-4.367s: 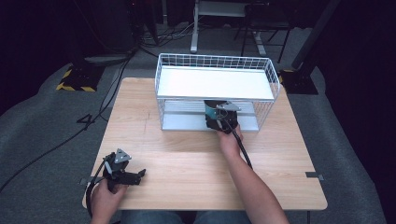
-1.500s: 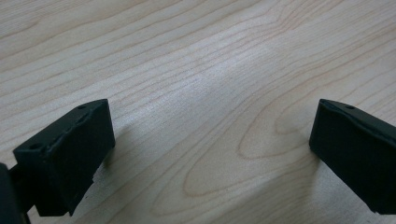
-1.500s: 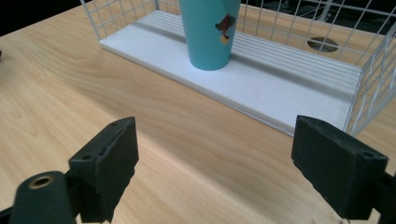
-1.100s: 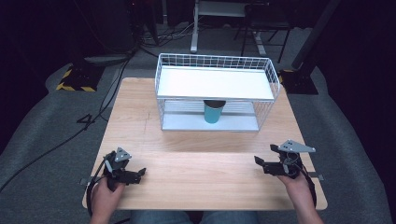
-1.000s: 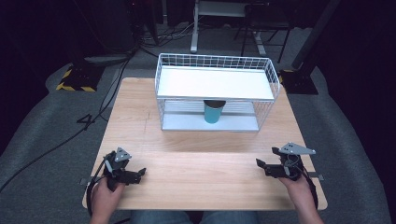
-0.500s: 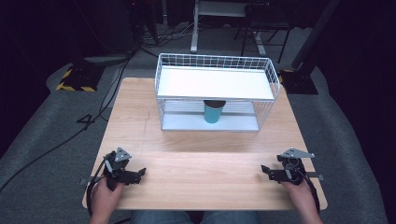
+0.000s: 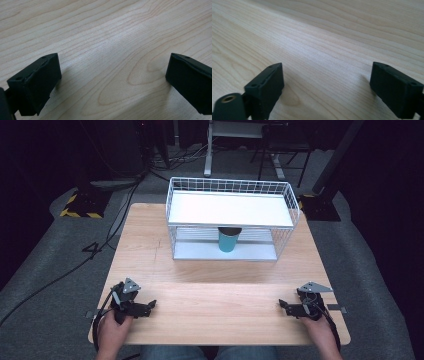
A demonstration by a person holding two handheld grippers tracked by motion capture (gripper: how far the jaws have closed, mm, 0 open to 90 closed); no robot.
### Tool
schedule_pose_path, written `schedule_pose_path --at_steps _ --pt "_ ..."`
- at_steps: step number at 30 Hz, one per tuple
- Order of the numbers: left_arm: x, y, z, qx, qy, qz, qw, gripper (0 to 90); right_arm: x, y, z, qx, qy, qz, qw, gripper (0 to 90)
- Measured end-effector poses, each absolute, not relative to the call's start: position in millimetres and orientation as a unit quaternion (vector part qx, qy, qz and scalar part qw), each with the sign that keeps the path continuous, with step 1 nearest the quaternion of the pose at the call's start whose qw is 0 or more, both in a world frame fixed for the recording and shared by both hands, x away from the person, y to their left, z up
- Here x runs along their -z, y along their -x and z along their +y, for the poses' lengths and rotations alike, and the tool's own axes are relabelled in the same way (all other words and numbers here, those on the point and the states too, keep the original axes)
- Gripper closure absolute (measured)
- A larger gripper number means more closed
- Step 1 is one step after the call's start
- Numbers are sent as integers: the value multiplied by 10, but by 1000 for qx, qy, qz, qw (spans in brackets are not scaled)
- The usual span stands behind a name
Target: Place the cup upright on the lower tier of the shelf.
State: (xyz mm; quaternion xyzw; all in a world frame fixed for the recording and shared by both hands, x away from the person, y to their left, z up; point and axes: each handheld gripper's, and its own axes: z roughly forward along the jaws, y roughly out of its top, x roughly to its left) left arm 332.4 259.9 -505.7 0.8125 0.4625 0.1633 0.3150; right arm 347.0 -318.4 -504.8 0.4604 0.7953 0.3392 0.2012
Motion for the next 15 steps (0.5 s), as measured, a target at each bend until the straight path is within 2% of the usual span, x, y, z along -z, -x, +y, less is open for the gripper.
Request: schedule_pose_path --at_steps 15 --pt "5057 -3325 2600 -164 -813 462 315 5 5050 -3450 -3190 -340 -457 797 201 91"
